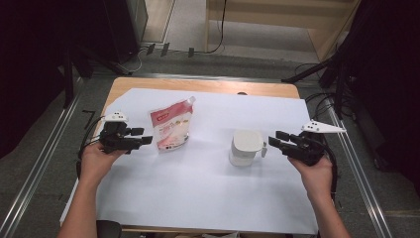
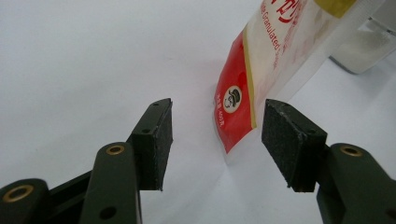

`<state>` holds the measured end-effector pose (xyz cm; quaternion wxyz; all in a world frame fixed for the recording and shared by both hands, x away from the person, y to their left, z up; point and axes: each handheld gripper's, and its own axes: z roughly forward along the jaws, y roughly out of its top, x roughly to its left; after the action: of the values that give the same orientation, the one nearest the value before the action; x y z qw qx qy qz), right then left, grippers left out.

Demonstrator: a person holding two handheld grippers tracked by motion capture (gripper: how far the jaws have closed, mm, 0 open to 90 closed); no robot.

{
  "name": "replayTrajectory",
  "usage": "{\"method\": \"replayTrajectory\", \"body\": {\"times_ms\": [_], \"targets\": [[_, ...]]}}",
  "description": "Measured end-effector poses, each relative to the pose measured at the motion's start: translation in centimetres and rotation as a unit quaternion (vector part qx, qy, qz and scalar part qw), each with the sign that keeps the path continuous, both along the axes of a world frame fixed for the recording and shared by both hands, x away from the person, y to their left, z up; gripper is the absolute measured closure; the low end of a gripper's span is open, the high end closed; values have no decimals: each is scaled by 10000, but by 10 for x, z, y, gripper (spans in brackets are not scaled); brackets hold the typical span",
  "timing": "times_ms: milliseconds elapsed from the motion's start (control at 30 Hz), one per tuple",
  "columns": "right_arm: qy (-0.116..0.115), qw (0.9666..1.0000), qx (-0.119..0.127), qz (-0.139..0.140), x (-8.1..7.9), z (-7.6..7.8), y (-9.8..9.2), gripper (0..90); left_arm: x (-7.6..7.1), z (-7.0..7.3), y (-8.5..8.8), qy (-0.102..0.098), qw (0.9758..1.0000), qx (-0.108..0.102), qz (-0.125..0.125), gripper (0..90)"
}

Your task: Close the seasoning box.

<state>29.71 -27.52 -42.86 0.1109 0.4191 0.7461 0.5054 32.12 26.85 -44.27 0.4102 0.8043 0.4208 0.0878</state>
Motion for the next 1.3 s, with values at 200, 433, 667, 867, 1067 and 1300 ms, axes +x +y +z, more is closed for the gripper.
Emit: {"method": "replayTrajectory", "body": {"times_ms": [200,433,667,867,1067,1300], "targets": [[-268,9995,-123,-103,-5,-1,-10,495,-1,0,0,-71,10000,55,-9,444],[-172,9994,-191,-248,-5,-9,-23,473,-1,1,2,-63,9999,79,-14,441],[-155,9990,-224,-357,1,-20,-35,473,-1,0,2,-56,9999,82,-33,435],[34,9983,-197,-548,5,-28,-42,469,-1,0,1,-58,10000,25,-19,429],[138,9973,-338,-631,8,-34,-42,467,0,-1,1,-61,10000,70,-29,430],[169,9961,-484,-722,11,-38,-41,459,0,-1,1,-26,10000,92,-18,432]]}}
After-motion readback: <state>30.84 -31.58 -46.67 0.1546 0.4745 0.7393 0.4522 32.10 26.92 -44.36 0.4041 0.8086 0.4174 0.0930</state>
